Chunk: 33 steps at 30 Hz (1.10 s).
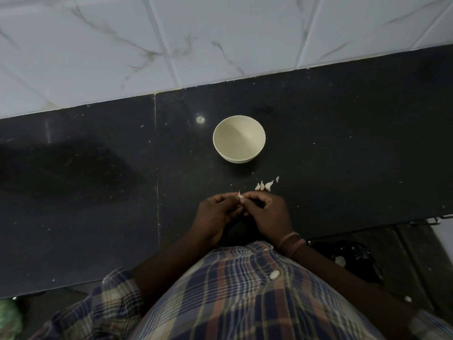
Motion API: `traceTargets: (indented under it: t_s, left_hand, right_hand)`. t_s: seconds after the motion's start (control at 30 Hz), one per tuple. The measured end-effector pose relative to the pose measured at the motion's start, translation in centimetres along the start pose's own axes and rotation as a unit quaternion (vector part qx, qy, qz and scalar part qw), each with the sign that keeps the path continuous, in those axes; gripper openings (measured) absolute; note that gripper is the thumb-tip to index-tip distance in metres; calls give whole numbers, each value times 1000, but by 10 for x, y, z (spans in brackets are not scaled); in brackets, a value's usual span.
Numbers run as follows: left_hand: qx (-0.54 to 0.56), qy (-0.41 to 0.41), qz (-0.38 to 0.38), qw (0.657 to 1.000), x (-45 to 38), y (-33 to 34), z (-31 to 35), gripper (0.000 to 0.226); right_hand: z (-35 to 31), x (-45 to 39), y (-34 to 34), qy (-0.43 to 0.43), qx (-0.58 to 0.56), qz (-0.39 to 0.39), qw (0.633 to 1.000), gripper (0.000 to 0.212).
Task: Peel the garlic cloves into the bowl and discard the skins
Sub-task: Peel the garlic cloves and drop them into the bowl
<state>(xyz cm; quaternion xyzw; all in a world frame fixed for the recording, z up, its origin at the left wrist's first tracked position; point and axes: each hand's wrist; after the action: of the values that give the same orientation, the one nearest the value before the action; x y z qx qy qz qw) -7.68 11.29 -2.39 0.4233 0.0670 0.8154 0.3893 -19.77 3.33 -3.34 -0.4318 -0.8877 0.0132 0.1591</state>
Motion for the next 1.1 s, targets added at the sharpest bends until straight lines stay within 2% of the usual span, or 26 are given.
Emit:
traceTargets:
  t_s: [0.1,0.23,0.37,0.5,0.57,0.63,0.7,0.8,0.9,1.1]
  left_hand:
    - [31,-23,2,999,-2,4,-6,16]
    - [51,-41,12,998,-8,7,-6,12]
    - [57,-53,5,997,-12,7,-4,10]
    - [54,-67,15,996,-16,5,-6,14]
    - [50,-70,20,996,-17,4,-6,18]
    - [30,-73,21,997,-17,4,-6,19]
    - [4,-74,18,997,-17,6,-6,16]
    - [-19,-70,10,997,-18,9,-8,13]
    - [-35,-65,3,997,-16,11,-9,13]
    - [-74,-68,-10,995,-19,13,-10,19]
  right_hand:
    - [5,-2,1,49,-28,22,998,4]
    - [14,-11,-12,144,-151,123,970,2]
    - [21,-26,-26,184,-194,185,946,11]
    - [18,-37,-25,208,-222,208,930,16]
    - [15,-35,-23,200,-206,209,935,19]
    - [15,-26,-21,168,-128,193,958,15]
    - [17,-14,-16,117,-50,128,983,12]
    - [19,-4,-4,69,3,35,997,19]
    - [21,-6,-2,49,49,33,997,19]
    - [25,-8,-12,56,40,59,996,7]
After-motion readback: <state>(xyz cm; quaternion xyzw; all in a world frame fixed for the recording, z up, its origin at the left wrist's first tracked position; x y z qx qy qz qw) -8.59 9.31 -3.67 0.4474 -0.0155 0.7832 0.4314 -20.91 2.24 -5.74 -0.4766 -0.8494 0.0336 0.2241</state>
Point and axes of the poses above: each hand's wrist, its own x-axis away from the middle knuckle, its own y-axis out of the palm, z = x × y, and after that the axes turned 4 degrees about -z, right-handed
